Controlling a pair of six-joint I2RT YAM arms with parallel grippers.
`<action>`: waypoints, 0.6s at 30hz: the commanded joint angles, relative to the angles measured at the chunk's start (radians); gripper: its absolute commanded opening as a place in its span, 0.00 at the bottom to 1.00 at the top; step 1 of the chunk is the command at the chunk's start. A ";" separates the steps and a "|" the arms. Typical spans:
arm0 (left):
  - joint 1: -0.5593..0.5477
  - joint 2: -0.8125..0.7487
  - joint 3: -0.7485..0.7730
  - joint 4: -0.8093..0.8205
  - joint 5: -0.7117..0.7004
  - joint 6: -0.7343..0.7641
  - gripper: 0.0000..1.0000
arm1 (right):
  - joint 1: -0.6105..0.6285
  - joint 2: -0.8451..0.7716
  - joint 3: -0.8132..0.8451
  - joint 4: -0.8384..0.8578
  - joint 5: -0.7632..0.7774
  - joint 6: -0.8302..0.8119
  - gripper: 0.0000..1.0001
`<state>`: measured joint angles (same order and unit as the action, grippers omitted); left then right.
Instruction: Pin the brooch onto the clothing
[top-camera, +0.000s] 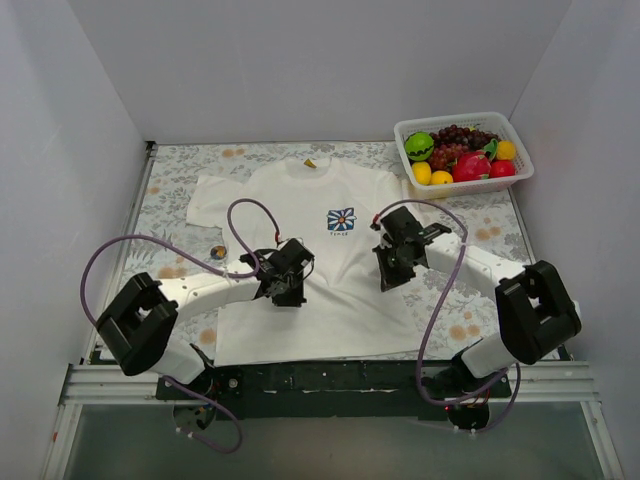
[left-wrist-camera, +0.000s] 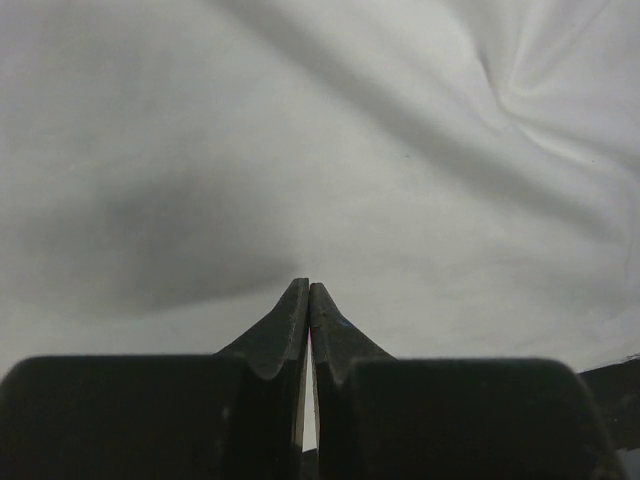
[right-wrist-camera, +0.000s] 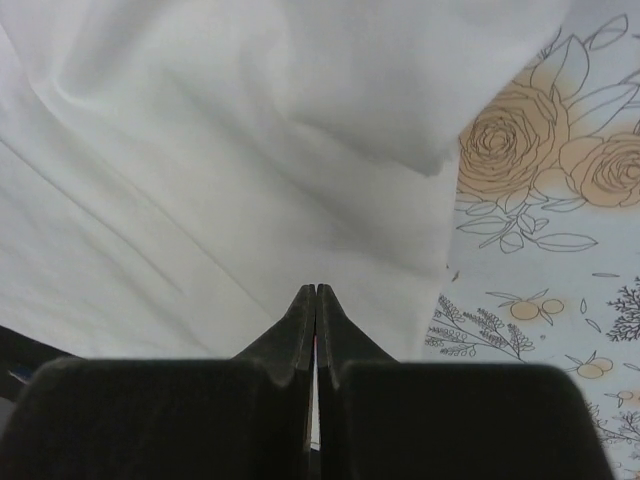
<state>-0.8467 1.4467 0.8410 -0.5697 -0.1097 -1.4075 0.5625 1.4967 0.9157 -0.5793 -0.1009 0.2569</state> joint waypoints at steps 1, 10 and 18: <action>0.008 0.015 -0.040 0.036 0.064 -0.054 0.00 | -0.003 -0.049 -0.061 -0.043 0.032 0.041 0.01; 0.008 0.023 -0.102 -0.008 0.102 -0.099 0.00 | -0.001 -0.038 -0.170 -0.131 0.053 0.156 0.01; 0.009 -0.008 -0.097 -0.058 0.093 -0.113 0.00 | -0.001 -0.099 -0.213 -0.252 0.098 0.197 0.01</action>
<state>-0.8379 1.4605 0.7601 -0.5476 -0.0196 -1.5074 0.5613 1.4162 0.7292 -0.6994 -0.0547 0.4259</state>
